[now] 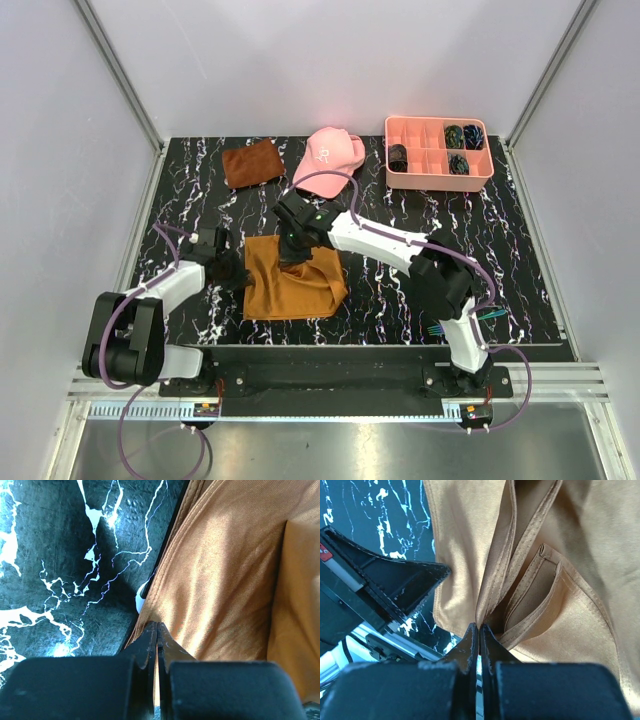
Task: Fold the napkin into a case and place the utensils inside
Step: Fold the rectangle-folded napkin at the center of the board.
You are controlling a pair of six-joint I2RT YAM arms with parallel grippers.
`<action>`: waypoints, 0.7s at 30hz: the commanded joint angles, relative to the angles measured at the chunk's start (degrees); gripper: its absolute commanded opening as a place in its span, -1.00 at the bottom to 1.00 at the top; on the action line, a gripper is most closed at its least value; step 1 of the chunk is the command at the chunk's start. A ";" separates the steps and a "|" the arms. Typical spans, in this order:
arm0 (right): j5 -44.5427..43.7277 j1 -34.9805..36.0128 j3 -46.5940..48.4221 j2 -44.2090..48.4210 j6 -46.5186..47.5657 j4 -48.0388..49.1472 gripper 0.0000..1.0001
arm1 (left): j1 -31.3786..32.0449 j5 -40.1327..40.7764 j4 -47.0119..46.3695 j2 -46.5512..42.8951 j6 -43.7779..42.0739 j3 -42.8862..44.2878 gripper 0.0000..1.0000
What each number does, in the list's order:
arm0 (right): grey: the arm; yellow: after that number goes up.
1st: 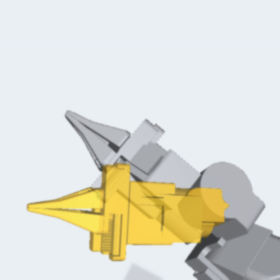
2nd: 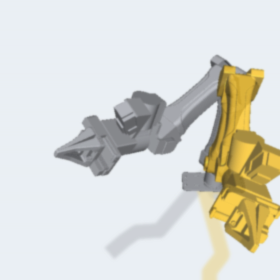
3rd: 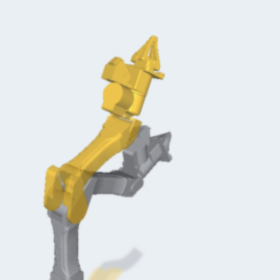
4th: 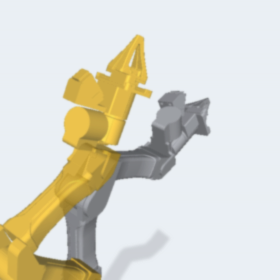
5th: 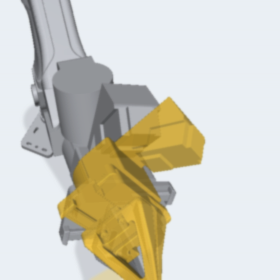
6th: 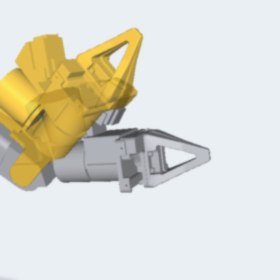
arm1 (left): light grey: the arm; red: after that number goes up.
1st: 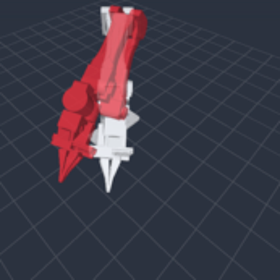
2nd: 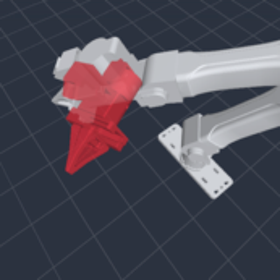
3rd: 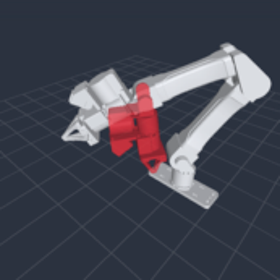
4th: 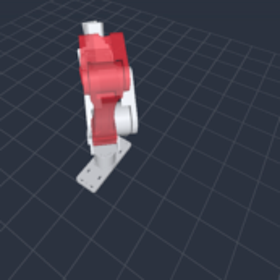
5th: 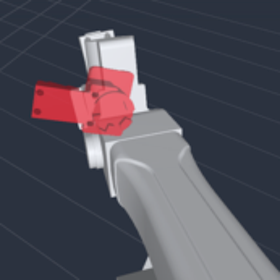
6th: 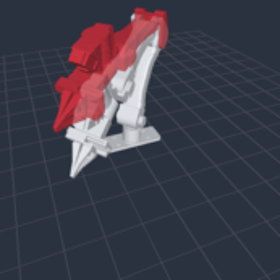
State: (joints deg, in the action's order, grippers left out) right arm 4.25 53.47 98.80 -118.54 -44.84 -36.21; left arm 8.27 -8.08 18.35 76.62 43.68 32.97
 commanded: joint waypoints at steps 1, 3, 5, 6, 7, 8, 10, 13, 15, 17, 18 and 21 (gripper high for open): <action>1.81 1.63 3.50 -0.90 -2.44 2.80 -1.00 | -0.19 2.80 0.72 -0.15 0.09 -1.86 -1.00; 1.81 1.72 3.67 -1.25 -3.41 3.68 -1.00 | -0.19 2.80 0.46 -0.07 0.09 -2.12 -1.00; 1.20 1.64 3.94 -1.34 -3.41 3.77 -1.00 | -0.19 2.80 0.37 0.11 0.00 -2.38 -1.00; 0.50 1.72 4.37 -1.25 -3.50 3.69 -1.00 | -0.19 2.89 0.37 0.20 0.00 -2.47 -1.00; 0.23 1.81 4.73 -1.34 -3.41 3.69 -1.00 | -0.19 2.80 0.28 0.20 0.09 -2.56 -1.00; -0.03 1.72 4.99 -1.34 -2.89 3.69 -1.00 | -0.19 2.72 0.20 0.20 0.09 -2.74 -1.00; -0.73 1.72 5.87 -1.60 -2.62 3.51 -1.00 | -0.19 2.72 0.20 -0.15 0.09 -2.91 -1.00; -1.52 1.72 6.75 -2.04 -2.62 3.34 -1.00 | -0.19 2.72 0.20 -0.42 0.09 -3.00 -1.00; -1.97 1.72 7.36 -2.74 -2.62 3.33 -1.00 | -0.19 2.71 0.37 -0.51 0.00 -2.91 -1.00; -2.40 1.72 7.89 -3.10 -2.62 3.25 -1.00 | -0.19 2.45 0.37 -0.59 0.09 -2.91 -1.00; -2.41 1.72 8.50 -3.71 -2.62 3.33 -1.00 | -0.19 2.45 0.37 -0.77 0.00 -2.91 -1.00; -1.88 1.72 10.17 -5.38 -2.45 3.25 -1.00 | -0.19 2.45 0.37 -0.68 0.00 -3.09 -1.00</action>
State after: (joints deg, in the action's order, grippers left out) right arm 3.55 54.76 105.27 -121.78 -47.00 -34.11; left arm 8.27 -8.08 16.95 75.77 44.27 31.81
